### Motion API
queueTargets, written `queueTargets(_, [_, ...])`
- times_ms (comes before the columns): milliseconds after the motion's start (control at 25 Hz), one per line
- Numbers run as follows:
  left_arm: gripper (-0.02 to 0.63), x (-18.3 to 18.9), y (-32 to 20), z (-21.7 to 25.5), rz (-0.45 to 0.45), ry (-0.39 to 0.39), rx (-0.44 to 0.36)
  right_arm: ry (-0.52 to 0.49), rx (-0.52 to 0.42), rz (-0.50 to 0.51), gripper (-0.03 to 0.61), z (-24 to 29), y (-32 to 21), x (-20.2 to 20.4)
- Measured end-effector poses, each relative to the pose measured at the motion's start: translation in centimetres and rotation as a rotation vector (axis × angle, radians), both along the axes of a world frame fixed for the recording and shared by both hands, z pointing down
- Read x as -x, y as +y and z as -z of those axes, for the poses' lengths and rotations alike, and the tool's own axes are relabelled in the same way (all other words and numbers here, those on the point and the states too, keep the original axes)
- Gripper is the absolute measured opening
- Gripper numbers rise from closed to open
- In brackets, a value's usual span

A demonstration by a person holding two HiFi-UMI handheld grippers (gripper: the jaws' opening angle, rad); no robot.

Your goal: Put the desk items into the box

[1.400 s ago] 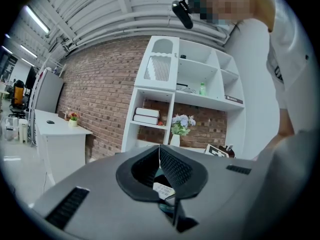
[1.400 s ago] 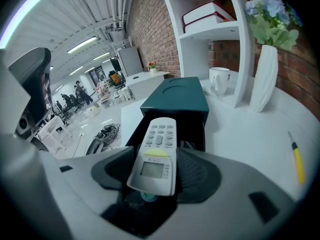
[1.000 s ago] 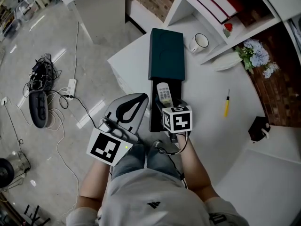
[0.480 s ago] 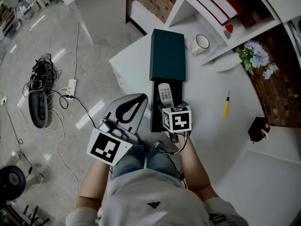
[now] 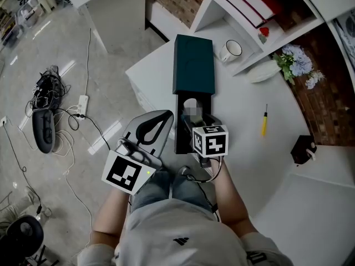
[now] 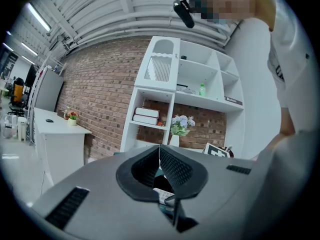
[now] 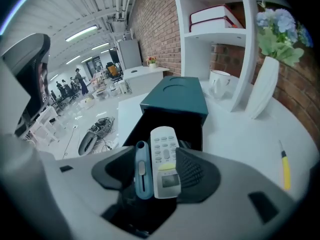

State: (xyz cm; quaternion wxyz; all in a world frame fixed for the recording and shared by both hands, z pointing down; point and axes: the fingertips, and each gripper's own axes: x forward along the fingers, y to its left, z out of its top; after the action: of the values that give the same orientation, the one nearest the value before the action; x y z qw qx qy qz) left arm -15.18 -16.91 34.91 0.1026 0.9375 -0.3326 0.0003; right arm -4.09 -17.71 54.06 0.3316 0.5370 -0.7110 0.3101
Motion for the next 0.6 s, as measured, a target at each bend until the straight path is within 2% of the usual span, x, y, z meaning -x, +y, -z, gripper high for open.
queueTargets(40, [0.012,-0.1,0.1,0.1,-0.001,0.0,-0.002,-0.01,-0.019,-0.004,0.25,0.4,0.0,0.0])
queueTargets(200, [0.012,-0.7,0.8,0.5,-0.008,0.004,-0.011,-0.044,-0.09,-0.033,0.096,2.3,0.2,-0.3])
queueTargets(320, [0.012,-1.3,1.4,0.8,-0.015,0.002,-0.019,-0.075,-0.122,-0.021,0.016,3.5,0.6,-0.4])
queueTargets(600, [0.012,-3.2,3.1,1.9,-0.03,0.002,-0.039,-0.222,-0.251,0.039,0.008,7.6,2.0,0.0])
